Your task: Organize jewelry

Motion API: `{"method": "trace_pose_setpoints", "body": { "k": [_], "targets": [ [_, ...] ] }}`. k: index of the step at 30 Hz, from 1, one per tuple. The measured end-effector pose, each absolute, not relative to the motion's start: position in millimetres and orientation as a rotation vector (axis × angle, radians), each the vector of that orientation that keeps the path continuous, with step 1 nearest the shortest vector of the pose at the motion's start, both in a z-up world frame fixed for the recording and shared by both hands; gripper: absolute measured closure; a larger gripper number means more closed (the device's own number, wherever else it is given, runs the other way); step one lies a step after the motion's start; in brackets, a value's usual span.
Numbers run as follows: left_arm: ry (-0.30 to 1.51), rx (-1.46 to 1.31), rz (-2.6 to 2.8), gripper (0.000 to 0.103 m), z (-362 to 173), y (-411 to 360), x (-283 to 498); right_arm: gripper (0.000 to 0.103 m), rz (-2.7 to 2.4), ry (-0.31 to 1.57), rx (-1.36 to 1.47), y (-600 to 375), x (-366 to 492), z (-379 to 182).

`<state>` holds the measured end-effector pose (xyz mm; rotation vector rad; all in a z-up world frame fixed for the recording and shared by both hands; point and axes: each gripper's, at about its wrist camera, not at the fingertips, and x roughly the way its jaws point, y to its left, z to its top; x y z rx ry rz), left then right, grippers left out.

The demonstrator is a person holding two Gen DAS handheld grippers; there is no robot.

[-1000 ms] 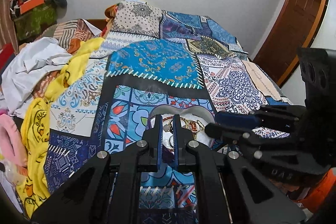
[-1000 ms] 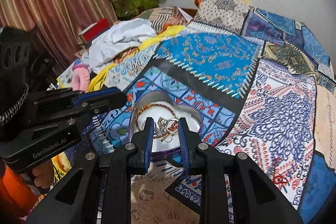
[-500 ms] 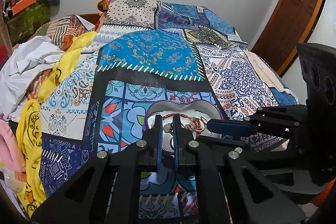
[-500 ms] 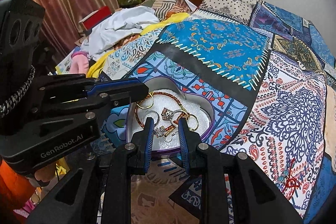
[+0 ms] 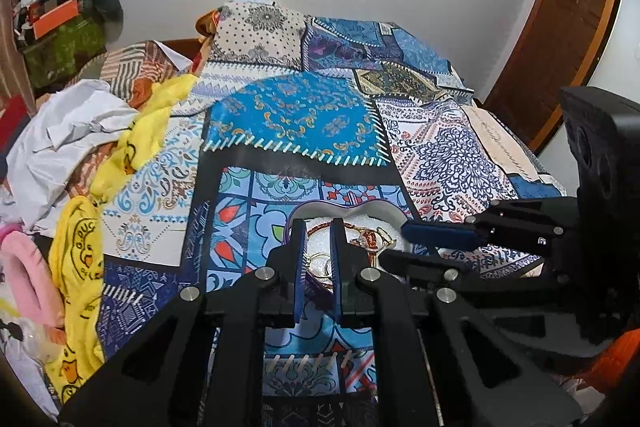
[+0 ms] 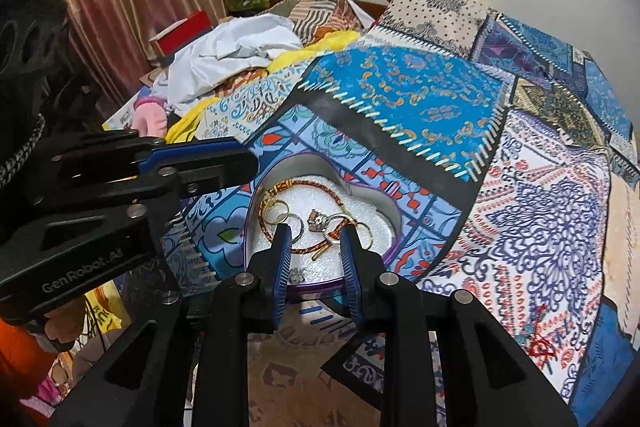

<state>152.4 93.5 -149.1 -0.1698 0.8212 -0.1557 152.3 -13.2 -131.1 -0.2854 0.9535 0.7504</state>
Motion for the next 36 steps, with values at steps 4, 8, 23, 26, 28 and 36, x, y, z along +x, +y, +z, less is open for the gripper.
{"method": "trace_pose_setpoints", "body": {
  "k": [4, 8, 23, 26, 28, 36],
  "targets": [
    [0.803, -0.156, -0.147, 0.094, -138, 89, 146, 0.077, 0.73, 0.92, -0.273, -22, 150, -119],
    [0.787, -0.141, -0.145, 0.09, -129, 83, 142, 0.073, 0.707, 0.886, -0.257, -32, 148, -108],
    [0.77, -0.057, -0.197, 0.076, -107, 18, 147, 0.071, 0.541, 0.772, -0.17, -124, 154, -71],
    [0.782, -0.044, -0.216, 0.072, -110, 3, 152, 0.07, 0.497, 0.768, -0.152, -148, 158, -70],
    [0.796, -0.038, -0.233, 0.071, -114, -10, 158, 0.07, 0.472, 0.774, -0.134, -165, 160, -71],
    [0.865, 0.002, -0.313, 0.071, -136, -60, 176, 0.07, 0.411, 0.806, -0.09, -212, 164, -83]
  ]
}}
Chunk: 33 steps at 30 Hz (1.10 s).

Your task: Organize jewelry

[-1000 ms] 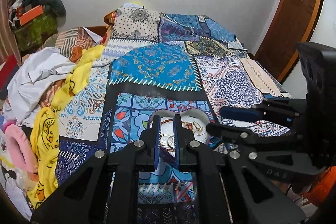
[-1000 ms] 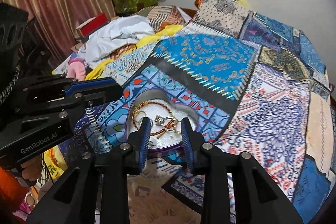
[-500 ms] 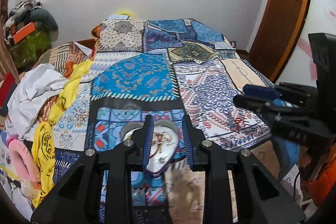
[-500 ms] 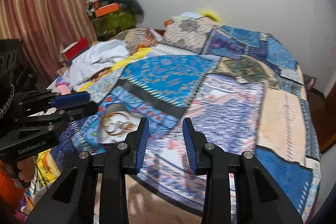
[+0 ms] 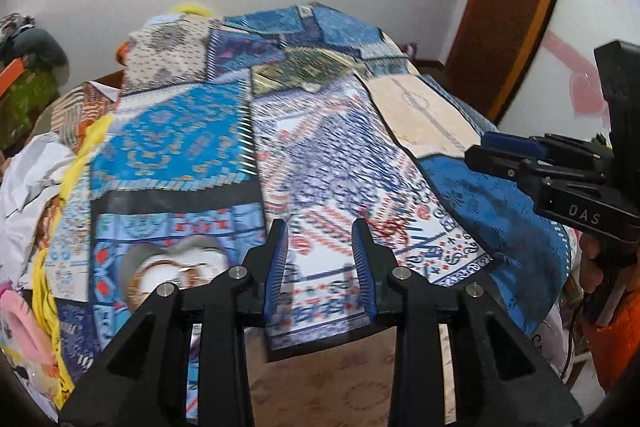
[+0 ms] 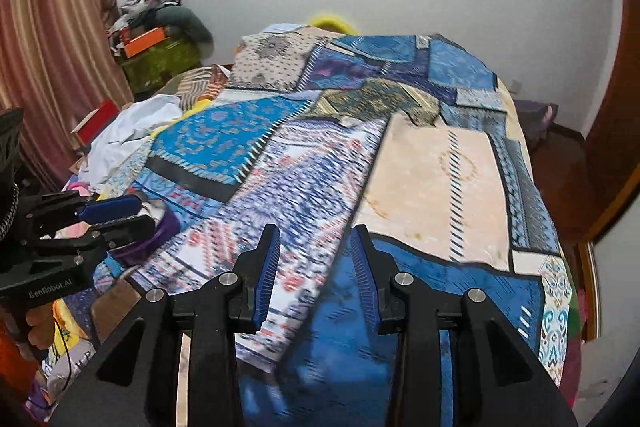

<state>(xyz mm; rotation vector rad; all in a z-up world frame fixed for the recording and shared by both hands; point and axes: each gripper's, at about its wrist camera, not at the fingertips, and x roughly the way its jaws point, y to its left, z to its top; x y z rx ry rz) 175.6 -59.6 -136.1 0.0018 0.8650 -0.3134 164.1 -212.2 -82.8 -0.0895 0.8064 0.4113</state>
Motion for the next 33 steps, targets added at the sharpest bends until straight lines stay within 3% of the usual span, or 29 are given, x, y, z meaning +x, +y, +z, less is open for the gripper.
{"method": "trace_pose_setpoints", "body": {
  "k": [14, 16, 18, 19, 33],
  "targets": [
    [0.972, -0.024, -0.384, 0.071, -179, -92, 195, 0.07, 0.437, 0.884, -0.044, -231, 174, -113],
    [0.968, -0.044, -0.401, 0.077, -180, -93, 196, 0.07, 0.443, 0.893, -0.047, -229, 175, -116],
    [0.965, -0.039, -0.408, 0.097, -180, -94, 194, 0.07, 0.447, 0.899, -0.049, -227, 176, -118],
    [0.961, -0.035, -0.408, 0.097, -179, -95, 193, 0.07, 0.45, 0.901, -0.048, -226, 177, -119],
    [0.832, -0.066, -0.352, 0.097, -139, -63, 177, 0.07, 0.524, 0.899, -0.11, -192, 172, -115]
  ]
}}
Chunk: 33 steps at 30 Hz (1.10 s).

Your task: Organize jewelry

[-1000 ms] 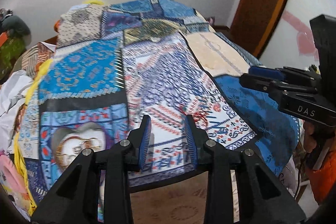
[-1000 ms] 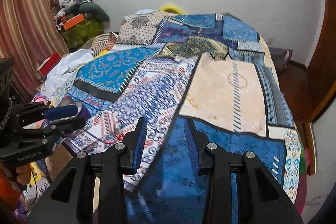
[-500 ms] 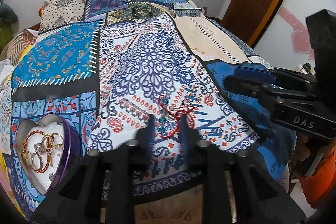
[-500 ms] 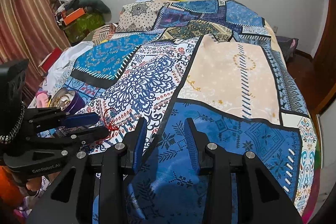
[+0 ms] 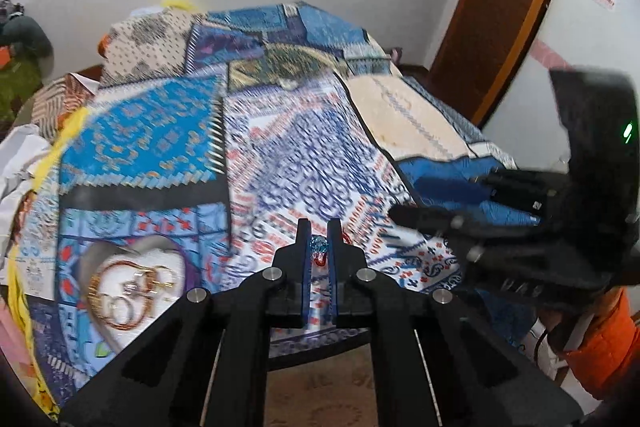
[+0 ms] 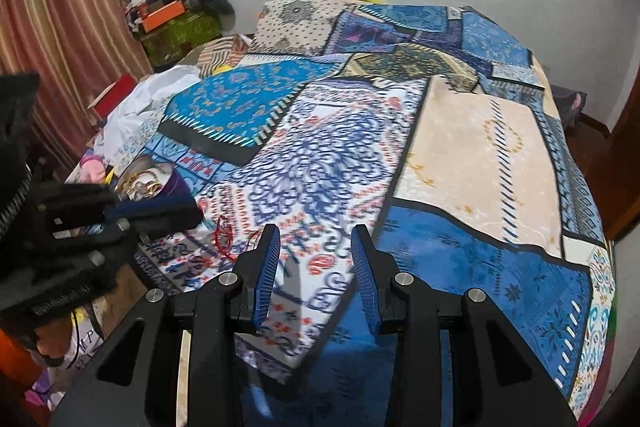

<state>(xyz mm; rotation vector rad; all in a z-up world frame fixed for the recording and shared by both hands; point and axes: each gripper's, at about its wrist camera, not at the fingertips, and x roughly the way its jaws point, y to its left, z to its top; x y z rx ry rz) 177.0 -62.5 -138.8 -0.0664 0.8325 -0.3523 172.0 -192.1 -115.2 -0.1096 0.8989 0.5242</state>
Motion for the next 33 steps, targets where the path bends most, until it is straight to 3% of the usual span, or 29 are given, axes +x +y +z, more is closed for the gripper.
{"method": "trace_pose_setpoints", "body": {
  "k": [11, 13, 15, 24, 33],
  "targets": [
    [0.756, -0.083, -0.305, 0.098, -117, -30, 166, 0.07, 0.602, 0.958, -0.199, -150, 175, -134],
    [0.758, -0.088, -0.304, 0.098, -118, -28, 166, 0.076, 0.597, 0.956, -0.215, -147, 176, -137],
    [0.762, -0.092, -0.303, 0.098, -119, -27, 166, 0.093, 0.597, 0.954, -0.244, -142, 174, -139],
    [0.729, -0.108, -0.285, 0.098, -108, -15, 158, 0.093, 0.597, 0.949, -0.243, -140, 168, -132],
    [0.659, -0.116, -0.242, 0.097, -85, 8, 144, 0.093, 0.605, 0.835, -0.203, -130, 158, -89]
  ]
}}
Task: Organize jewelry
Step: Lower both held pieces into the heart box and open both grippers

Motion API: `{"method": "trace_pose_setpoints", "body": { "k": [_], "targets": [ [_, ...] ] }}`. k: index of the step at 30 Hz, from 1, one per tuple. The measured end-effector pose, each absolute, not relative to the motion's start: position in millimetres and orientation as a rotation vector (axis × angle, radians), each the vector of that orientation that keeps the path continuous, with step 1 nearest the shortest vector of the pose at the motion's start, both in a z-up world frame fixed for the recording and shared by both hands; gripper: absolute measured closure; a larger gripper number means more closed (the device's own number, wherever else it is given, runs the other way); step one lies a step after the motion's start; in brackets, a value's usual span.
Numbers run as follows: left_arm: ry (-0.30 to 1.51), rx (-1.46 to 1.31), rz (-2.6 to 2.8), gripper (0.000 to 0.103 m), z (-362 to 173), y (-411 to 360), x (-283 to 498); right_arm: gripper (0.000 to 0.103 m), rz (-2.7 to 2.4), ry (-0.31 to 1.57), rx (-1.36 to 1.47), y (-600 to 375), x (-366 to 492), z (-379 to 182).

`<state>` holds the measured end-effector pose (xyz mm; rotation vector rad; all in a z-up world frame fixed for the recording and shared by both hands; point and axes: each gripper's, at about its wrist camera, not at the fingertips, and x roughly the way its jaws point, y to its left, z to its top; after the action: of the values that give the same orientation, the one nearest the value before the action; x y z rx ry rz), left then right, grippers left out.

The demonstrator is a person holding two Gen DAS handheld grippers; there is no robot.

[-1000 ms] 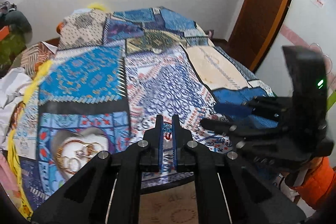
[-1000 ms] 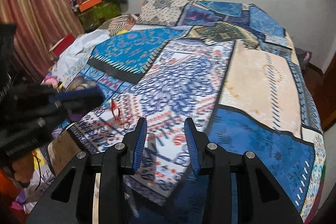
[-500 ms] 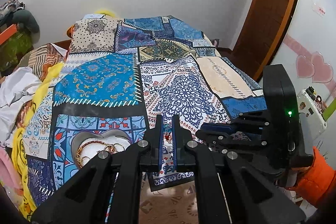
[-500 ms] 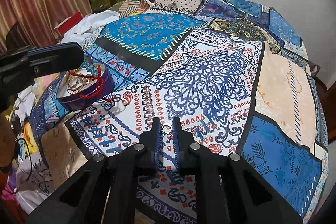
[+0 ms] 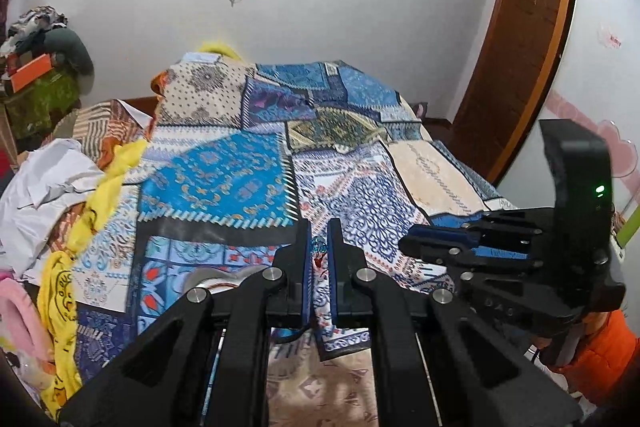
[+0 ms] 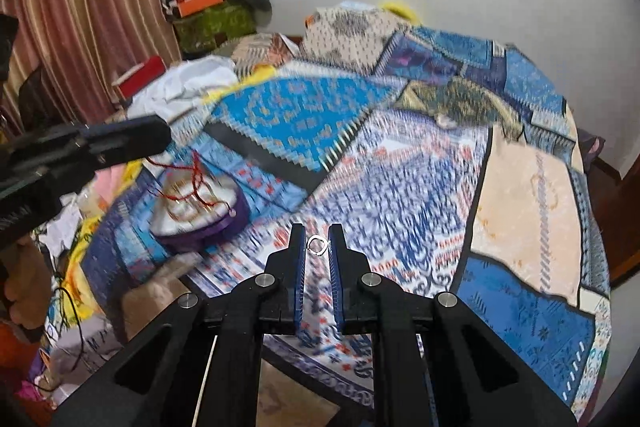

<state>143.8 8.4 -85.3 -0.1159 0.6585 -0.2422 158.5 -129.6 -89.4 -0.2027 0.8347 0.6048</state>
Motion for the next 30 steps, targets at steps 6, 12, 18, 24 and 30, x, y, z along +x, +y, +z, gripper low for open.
{"method": "trace_pose_setpoints", "body": {
  "k": [6, 12, 18, 24, 30],
  "targets": [
    [0.62, -0.126, -0.205, 0.098, -75, 30, 136, 0.093, 0.638, 0.771, -0.194, -110, 151, -68],
    [0.595, -0.138, -0.16, 0.098, -71, 55, 131, 0.093, 0.683, 0.745, -0.186, -86, 146, -61],
    [0.58, -0.167, -0.123, 0.098, -74, 80, 132, 0.093, 0.731, 0.762, -0.182, -59, 146, -68],
    [0.613, -0.196, -0.122, 0.098, -92, 91, 141, 0.093, 0.765, 0.796, -0.202, -36, 146, -83],
    [0.679, -0.226, -0.14, 0.098, -121, 95, 151, 0.093, 0.774, 0.867, -0.219, -22, 151, -109]
  ]
}}
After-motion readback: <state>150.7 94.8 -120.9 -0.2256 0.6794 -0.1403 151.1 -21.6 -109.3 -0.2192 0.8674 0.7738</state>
